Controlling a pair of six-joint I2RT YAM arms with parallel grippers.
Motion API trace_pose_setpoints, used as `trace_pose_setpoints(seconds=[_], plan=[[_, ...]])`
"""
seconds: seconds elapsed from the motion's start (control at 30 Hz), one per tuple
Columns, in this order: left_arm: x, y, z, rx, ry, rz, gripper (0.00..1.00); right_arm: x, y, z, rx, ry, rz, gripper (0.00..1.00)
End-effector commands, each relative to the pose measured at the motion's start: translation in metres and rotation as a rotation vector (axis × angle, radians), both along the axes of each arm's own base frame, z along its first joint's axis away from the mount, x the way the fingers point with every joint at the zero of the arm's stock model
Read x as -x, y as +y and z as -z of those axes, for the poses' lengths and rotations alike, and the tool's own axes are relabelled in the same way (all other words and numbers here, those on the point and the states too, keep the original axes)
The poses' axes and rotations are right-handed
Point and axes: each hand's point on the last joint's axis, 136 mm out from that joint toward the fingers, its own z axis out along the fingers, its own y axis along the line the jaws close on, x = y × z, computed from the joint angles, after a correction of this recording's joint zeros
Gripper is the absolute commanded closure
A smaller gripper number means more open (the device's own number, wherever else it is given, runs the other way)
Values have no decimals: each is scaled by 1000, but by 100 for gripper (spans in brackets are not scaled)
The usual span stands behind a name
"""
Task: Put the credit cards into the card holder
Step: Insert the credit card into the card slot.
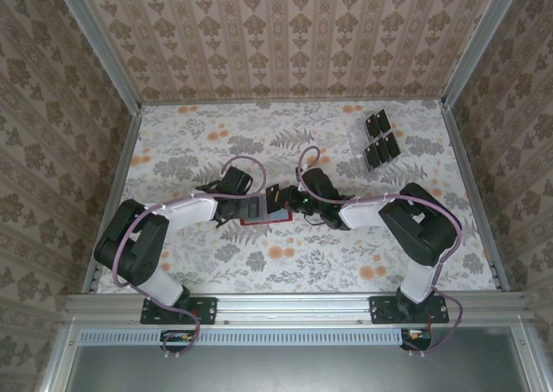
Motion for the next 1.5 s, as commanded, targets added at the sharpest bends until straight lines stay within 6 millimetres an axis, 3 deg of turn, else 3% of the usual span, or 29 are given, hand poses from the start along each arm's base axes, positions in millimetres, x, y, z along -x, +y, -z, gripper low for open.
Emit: trace_pose_setpoints(seconds=[0.0, 0.77, 1.47], plan=[[26, 24, 21, -87, 98, -19, 0, -1, 4, 2, -46, -5, 1, 100], [28, 24, 25, -88, 110, -22, 0, -5, 3, 20, -105, -32, 44, 100], [29, 24, 26, -89, 111, -23, 0, 4, 12, 27, -142, -8, 20, 100]])
